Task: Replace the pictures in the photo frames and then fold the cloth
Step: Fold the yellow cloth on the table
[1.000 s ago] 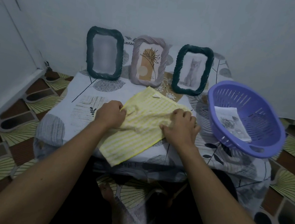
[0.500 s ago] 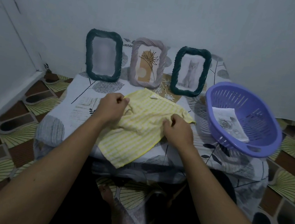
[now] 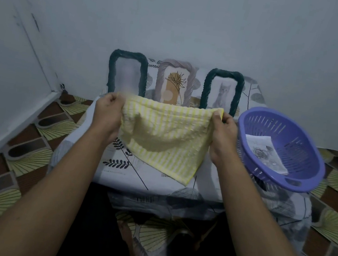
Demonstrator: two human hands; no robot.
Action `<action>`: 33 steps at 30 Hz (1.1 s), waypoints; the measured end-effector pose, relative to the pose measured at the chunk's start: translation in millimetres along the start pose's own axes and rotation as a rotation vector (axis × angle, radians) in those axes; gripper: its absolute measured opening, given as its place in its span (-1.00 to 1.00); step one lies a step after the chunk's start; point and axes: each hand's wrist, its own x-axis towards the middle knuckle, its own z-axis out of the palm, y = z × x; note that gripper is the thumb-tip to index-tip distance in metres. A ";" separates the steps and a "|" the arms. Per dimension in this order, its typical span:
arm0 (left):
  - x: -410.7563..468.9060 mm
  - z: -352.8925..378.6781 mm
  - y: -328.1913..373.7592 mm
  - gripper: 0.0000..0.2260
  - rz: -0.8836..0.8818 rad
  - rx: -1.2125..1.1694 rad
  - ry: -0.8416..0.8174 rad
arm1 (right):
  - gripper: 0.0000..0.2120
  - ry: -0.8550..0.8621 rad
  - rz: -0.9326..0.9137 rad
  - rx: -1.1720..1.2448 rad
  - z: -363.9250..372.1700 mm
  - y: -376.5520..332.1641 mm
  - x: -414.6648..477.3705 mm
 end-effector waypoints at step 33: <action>-0.5 -2.1 34.7 -0.83 0.400 0.081 0.130 | -0.71 -0.033 -0.309 0.066 -7.0 -35.7 -3.5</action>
